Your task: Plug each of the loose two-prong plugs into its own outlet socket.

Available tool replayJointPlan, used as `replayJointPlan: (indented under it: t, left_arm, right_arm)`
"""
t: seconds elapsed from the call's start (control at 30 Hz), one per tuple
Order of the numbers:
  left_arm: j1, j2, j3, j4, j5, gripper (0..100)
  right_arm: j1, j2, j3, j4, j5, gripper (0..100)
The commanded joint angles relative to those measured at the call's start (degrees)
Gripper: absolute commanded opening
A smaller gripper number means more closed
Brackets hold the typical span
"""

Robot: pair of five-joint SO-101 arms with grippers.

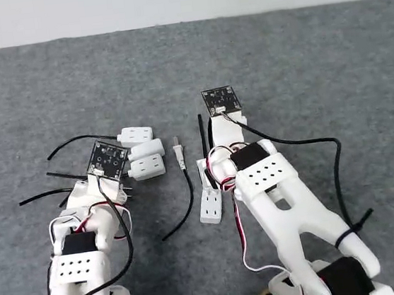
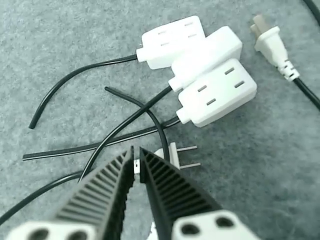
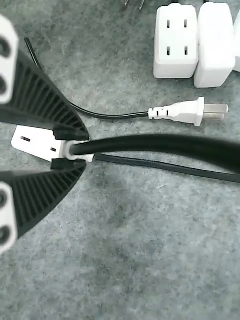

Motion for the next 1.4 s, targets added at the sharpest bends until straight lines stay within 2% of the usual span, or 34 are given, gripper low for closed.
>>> replayJointPlan:
  t: [0.0,0.4,0.83,0.97,1.17,1.27,1.37]
  left_arm:
    - [0.3,-1.2,-0.3,-1.8,0.4,1]
    - [0.2,-1.2,-0.3,-1.8,0.3,1]
    - [0.2,-1.6,-0.2,-1.8,0.3,1]
    - [0.2,-1.6,-0.1,-1.8,0.3,1]
    - [0.2,-1.2,-0.2,-1.6,0.3,1]
    - [0.2,-1.2,-0.5,-0.5,0.4,1]
    - [0.4,-1.1,-1.8,2.1,0.4,1]
  right_arm:
    - [-1.7,-1.8,-1.3,2.1,-0.5,0.8]
    - [-2.0,-4.9,0.2,2.6,0.6,0.8]
    - [1.0,6.7,1.3,-2.5,0.4,0.8]
    - [2.8,2.5,5.7,-6.5,0.5,0.8]
    - [3.0,-12.8,12.9,-8.8,2.3,0.8]
    - [6.4,-16.5,13.1,-6.6,6.8,0.8]
    - [13.9,-14.3,10.4,-3.7,8.0,0.8]
